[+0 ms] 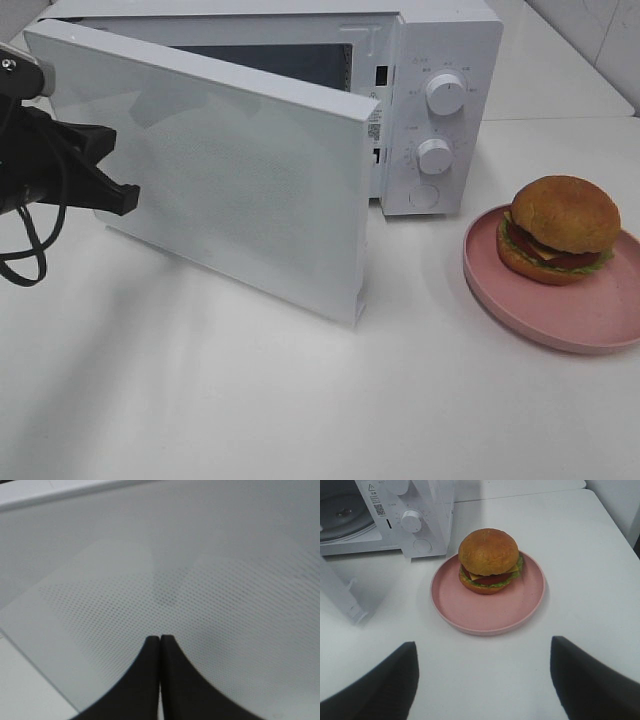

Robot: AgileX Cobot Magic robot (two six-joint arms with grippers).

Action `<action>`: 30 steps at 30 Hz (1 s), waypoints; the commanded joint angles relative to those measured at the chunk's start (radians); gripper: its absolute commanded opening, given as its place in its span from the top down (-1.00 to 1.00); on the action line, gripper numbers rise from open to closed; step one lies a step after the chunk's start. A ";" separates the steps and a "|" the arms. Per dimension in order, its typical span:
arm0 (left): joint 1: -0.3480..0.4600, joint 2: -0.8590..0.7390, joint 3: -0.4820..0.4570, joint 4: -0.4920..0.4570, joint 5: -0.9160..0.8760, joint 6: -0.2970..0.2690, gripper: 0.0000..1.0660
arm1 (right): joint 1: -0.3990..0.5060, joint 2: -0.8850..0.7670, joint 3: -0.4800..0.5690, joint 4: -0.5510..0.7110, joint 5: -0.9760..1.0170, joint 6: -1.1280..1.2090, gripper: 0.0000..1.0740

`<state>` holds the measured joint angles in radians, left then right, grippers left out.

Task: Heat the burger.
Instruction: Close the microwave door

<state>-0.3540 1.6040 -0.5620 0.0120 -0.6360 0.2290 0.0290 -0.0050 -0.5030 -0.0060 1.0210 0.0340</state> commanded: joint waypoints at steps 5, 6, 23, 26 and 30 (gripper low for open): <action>-0.073 0.063 -0.086 -0.002 -0.015 -0.008 1.00 | -0.007 -0.026 0.002 -0.001 -0.017 -0.012 -0.30; -0.073 0.063 -0.086 -0.002 -0.015 -0.008 1.00 | -0.007 -0.026 0.002 -0.001 -0.017 -0.012 -0.30; -0.175 0.247 -0.379 -0.003 0.104 -0.008 1.00 | -0.007 -0.026 0.002 -0.001 -0.017 -0.012 -0.30; -0.191 0.290 -0.457 -0.003 0.161 -0.008 1.00 | -0.007 -0.026 0.002 -0.001 -0.017 -0.012 -0.30; -0.200 0.315 -0.509 -0.004 0.196 -0.008 1.00 | -0.007 -0.026 0.002 -0.001 -0.017 -0.012 -0.30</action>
<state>-0.5620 1.9090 -1.0270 0.0470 -0.4120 0.2290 0.0290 -0.0050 -0.5030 -0.0060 1.0210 0.0340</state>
